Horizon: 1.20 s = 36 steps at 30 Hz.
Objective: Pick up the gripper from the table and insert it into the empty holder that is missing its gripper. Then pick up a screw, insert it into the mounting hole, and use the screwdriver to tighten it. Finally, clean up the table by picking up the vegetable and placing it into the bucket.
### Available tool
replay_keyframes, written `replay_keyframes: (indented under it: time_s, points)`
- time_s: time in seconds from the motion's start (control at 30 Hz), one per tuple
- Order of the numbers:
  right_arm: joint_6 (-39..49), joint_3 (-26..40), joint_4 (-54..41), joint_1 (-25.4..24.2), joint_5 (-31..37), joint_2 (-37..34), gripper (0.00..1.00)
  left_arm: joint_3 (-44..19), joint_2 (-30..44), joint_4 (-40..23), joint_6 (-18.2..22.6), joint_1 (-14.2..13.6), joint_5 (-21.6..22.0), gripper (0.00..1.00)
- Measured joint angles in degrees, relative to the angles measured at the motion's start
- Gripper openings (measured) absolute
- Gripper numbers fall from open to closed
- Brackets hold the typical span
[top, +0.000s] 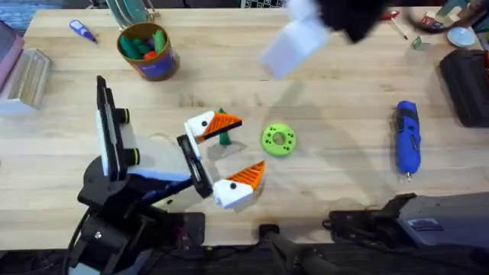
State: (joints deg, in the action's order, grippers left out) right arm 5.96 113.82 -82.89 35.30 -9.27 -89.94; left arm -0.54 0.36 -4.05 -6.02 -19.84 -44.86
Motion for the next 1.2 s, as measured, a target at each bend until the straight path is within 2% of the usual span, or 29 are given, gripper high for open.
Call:
replay_keyframes:
  time_s: [0.13, 0.23, 0.37, 0.47, 0.8, 0.97, 1.0, 1.17, 1.2]
  points:
    - [-0.2, -0.7, -3.5, -6.8, -2.5, 2.5, 0.991, 0.0, 0.0, 0.0, 0.0, 0.0, 0.0, 0.986]
    - [-0.2, -4.0, -3.4, -10.1, -3.9, 5.6, 0.991, 0.0, 0.0, 0.0, 0.0, 0.0, 0.0, 0.987]
    - [0.0, -13.3, -0.1, -12.6, -7.2, 12.8, 0.991, 0.0, 0.0, 0.0, 0.0, 0.0, 0.0, 0.987]
    - [-0.1, -22.8, 4.8, -14.0, -10.6, 20.3, 0.991, 0.0, 0.0, 0.0, 0.0, 0.0, 0.0, 0.987]
    - [-1.0, -55.2, 23.9, -15.0, -23.0, 44.3, 0.991, 0.0, 0.0, 0.0, 0.0, 0.0, 0.0, 0.987]
    - [-1.6, -67.4, 28.9, -15.0, -31.1, 49.7, 0.991, 0.0, 0.0, 0.0, 0.0, 0.0, 0.0, 0.987]
    - [-1.3, -71.8, 30.2, -15.0, -36.3, 50.2, 0.991, 0.0, 0.0, 0.0, 0.0, 0.0, 0.0, 0.986]
    - [0.2, -73.4, 31.6, -15.0, -41.0, 50.2, 0.991, 0.0, 0.0, 0.0, 0.0, 0.0, 0.0, 0.992]
    - [0.4, -73.4, 32.2, -15.0, -41.5, 50.2, 0.991, 0.0, 0.0, 0.0, 0.0, 0.0, 0.0, 0.952]
